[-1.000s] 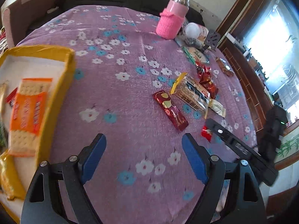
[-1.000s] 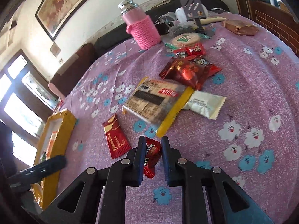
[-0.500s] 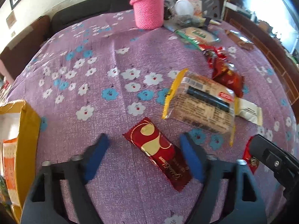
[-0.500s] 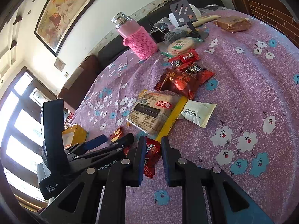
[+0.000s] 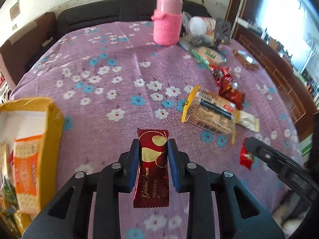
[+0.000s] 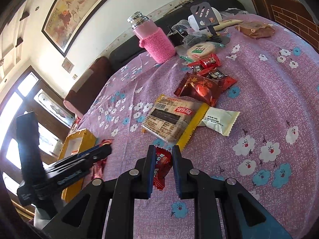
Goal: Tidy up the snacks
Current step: 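Carry the chocolate bar and red candy into the tray and release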
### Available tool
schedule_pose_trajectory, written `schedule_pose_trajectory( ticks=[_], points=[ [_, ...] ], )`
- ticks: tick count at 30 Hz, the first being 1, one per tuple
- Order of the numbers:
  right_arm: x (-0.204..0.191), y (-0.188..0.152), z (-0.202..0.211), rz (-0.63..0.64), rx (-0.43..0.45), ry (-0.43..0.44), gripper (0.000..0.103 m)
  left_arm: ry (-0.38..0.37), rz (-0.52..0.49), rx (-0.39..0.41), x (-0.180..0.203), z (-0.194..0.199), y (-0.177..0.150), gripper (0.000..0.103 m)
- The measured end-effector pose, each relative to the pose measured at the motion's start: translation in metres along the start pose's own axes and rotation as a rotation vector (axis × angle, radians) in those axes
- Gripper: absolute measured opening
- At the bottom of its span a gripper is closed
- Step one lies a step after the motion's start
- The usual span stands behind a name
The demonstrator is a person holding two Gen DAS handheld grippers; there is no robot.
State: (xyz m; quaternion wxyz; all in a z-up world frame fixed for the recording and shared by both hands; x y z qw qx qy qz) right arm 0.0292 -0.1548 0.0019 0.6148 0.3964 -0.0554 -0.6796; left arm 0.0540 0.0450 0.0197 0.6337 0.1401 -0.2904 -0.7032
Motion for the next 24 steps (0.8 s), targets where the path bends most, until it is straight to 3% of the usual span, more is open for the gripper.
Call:
schedule_pose_trajectory(
  ticks=[6, 13, 16, 19, 24],
  points=[
    [-0.008, -0.001, 0.004, 0.013, 0.017, 0.08, 0.017, -0.015, 0.067, 0.075, -0.031, 0.062, -0.013, 0.025],
    [-0.025, -0.01, 0.004, 0.077, 0.045, 0.051, 0.017, 0.041, 0.226, 0.18, -0.106, 0.132, -0.051, 0.025],
    [-0.037, -0.015, 0.003, 0.066, 0.013, 0.058, 0.017, 0.059, 0.321, 0.194, -0.144, 0.148, -0.076, 0.025],
    [-0.068, -0.025, 0.011, 0.076, -0.029, 0.121, 0.017, 0.089, 0.387, 0.167, -0.172, 0.149, -0.1, 0.026],
    [-0.159, -0.045, 0.016, 0.216, -0.104, 0.232, 0.017, 0.048, 0.42, 0.107, -0.178, 0.132, -0.125, 0.026]
  ],
)
Point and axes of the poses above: each gripper's, at about its wrist camera, not at the fingertips, and z roughly against the way its jaws point, x to its right, y to its top, the point moved 3 cm from there along -z, roughly the way its jaws point, and after that the axes turned 6 degrees about -y, right-handed, at the moved point
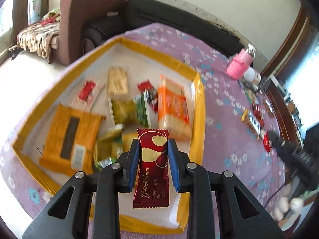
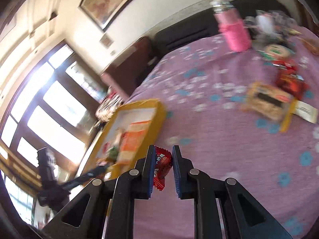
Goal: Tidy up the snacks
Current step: 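Carry the chocolate bar and red candy into the tray and release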
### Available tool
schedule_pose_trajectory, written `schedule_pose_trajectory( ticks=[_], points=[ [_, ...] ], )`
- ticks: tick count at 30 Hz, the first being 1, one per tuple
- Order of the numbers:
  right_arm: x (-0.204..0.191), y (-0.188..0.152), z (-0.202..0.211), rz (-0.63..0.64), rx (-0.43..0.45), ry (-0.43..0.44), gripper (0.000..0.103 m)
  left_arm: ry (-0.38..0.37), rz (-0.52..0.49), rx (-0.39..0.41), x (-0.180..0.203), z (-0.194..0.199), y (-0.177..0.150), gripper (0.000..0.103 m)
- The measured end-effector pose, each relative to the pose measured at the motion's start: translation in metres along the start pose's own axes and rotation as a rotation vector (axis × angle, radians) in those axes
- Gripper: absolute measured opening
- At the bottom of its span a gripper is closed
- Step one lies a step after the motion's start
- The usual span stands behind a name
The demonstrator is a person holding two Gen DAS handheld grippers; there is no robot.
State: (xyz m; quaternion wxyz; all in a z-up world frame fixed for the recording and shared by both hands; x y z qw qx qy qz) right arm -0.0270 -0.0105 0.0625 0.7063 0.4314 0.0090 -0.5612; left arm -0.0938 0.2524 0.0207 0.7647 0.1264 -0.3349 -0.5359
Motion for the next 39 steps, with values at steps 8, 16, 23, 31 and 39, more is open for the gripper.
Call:
schedule_pose_trajectory(
  ticks=[8, 16, 23, 31, 39],
  points=[
    [-0.109, -0.024, -0.077, 0.203, -0.167, 0.016, 0.017, -0.079, 0.036, 0.001, -0.009, 0.008, -0.011, 0.043],
    [-0.121, -0.038, -0.106, 0.217, -0.195, -0.033, 0.034, -0.125, 0.085, 0.09, -0.028, 0.047, -0.007, 0.062],
    [-0.089, -0.025, -0.067, 0.157, -0.102, -0.066, 0.051, -0.167, 0.064, 0.1, -0.017, 0.054, -0.006, 0.066],
    [0.055, 0.006, 0.01, -0.05, 0.027, -0.282, 0.054, -0.229, -0.052, 0.054, 0.029, 0.048, -0.016, 0.068],
    [0.169, 0.066, 0.021, -0.194, 0.067, -0.416, 0.056, -0.256, -0.104, -0.008, 0.069, 0.032, -0.027, 0.068]
  ],
)
Point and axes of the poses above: each gripper's, at about its wrist camera, not at the fingertips, and z roughly against the way its jaws point, x to its right, y to its top, the point moved 3 cm from there along -z, roughly the way its jaws point, and after that the axes turned 6 degrees about -y, right-handed, at the moved point
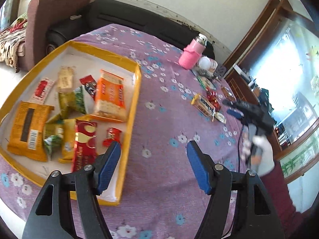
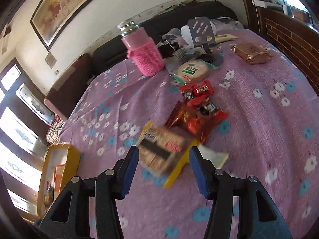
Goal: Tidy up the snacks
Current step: 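Grasp the wrapped cake with left tool while right tool grasps white sachet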
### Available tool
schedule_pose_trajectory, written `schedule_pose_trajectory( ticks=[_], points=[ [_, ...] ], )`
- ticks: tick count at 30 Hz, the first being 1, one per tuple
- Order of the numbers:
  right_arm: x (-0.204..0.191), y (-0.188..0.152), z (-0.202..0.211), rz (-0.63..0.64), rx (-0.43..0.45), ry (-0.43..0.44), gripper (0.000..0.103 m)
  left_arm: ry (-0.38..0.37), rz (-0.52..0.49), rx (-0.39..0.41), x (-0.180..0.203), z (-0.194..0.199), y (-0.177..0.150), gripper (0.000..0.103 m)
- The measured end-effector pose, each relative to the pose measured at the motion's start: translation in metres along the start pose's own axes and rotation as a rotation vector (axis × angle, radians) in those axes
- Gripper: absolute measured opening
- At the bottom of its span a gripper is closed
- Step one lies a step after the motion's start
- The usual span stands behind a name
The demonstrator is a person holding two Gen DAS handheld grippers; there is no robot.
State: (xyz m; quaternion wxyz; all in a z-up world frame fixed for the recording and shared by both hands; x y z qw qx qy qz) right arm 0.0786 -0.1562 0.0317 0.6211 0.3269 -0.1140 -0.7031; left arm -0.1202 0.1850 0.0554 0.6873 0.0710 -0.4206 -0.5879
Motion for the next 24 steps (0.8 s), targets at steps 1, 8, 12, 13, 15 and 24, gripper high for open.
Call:
schedule_pose_trajectory(
  ticks=[1, 8, 12, 13, 15, 24],
  points=[
    [-0.001, 0.008, -0.011, 0.006, -0.009, 0.0, 0.056, 0.003, -0.005, -0.01, 0.003, -0.003, -0.001, 0.068],
    [-0.016, 0.037, -0.074, 0.032, -0.081, -0.01, 0.056, 0.029, -0.023, -0.025, 0.014, -0.008, -0.002, 0.068],
    [-0.022, 0.029, -0.094, 0.038, -0.163, -0.007, 0.057, 0.03, -0.014, -0.036, 0.015, -0.016, -0.001, 0.068],
    [-0.023, 0.023, -0.092, 0.039, -0.168, -0.015, 0.056, 0.024, -0.011, -0.04, 0.014, -0.018, -0.001, 0.068],
    [-0.03, 0.008, -0.083, 0.029, -0.219, 0.03, 0.054, 0.02, -0.009, -0.048, 0.014, -0.023, 0.0, 0.068],
    [-0.022, -0.008, 0.009, 0.196, -0.051, 0.054, 0.062, -0.022, -0.023, -0.098, 0.023, -0.043, -0.006, 0.068]
  ],
)
Point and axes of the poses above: each gripper's, at about its wrist camera, not at the fingertips, and z roughly against the way its jaws point, x to its right, y to its top, the point moved 3 cm from there along -z, roughly the way its jaws point, and after that the axes turned 6 degrees about -y, right-handed, at the moved point
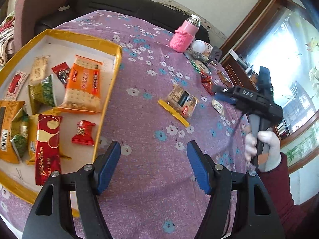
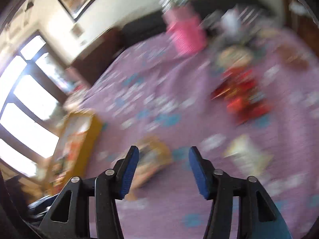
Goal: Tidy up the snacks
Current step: 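Grasp the wrapped cake with left tool while right tool grasps white sachet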
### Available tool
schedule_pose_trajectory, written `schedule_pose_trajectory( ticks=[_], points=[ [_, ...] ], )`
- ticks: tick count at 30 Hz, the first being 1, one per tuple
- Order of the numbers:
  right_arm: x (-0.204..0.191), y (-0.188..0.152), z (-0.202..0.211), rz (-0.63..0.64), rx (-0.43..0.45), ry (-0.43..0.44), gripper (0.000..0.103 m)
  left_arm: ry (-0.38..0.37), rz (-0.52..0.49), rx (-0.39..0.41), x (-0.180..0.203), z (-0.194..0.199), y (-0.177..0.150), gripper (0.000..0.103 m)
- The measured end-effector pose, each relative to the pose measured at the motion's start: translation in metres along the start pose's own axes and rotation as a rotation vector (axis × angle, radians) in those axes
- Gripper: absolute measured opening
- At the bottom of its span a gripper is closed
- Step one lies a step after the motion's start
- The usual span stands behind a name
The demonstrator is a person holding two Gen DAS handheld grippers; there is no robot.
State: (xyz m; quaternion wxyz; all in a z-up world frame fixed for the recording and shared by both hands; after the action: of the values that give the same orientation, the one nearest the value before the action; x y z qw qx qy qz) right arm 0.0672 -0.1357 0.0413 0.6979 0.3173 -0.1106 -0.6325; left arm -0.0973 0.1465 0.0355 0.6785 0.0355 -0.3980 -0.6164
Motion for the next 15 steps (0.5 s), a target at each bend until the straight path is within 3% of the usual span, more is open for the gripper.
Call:
schedule_pose_trajectory(
  ticks=[3, 6, 10, 12, 15],
  points=[
    [0.04, 0.004, 0.008, -0.074, 0.027, -0.123, 0.064, -0.008, -0.002, -0.008, 0.003, -0.004, -0.001, 0.068],
    [0.061, -0.007, 0.001, -0.14, 0.014, -0.13, 0.064, -0.023, -0.003, -0.032, 0.009, -0.014, 0.0, 0.068],
    [0.051, -0.012, -0.017, -0.045, 0.066, -0.174, 0.067, -0.02, -0.034, -0.066, 0.021, -0.024, 0.002, 0.068],
    [0.047, -0.012, -0.026, -0.003, 0.074, -0.162, 0.068, -0.022, -0.051, -0.075, 0.026, -0.025, 0.002, 0.068],
    [0.051, -0.015, -0.033, -0.014, 0.047, -0.061, 0.068, -0.021, -0.082, -0.079, 0.033, -0.025, 0.008, 0.068]
  ],
)
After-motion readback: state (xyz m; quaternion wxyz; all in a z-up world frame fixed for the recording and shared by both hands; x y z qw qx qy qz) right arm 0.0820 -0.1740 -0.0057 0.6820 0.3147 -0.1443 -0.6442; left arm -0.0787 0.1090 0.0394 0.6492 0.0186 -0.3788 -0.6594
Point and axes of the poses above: each gripper's, at about its wrist camera, not at the fingertips, and z roughly against the way its jaws point, x to its right, y to its top, the point moved 3 cm from there along -z, roughly the way its jaws point, and after that the axes turned 6 degrees about -y, right-handed, at the moved point
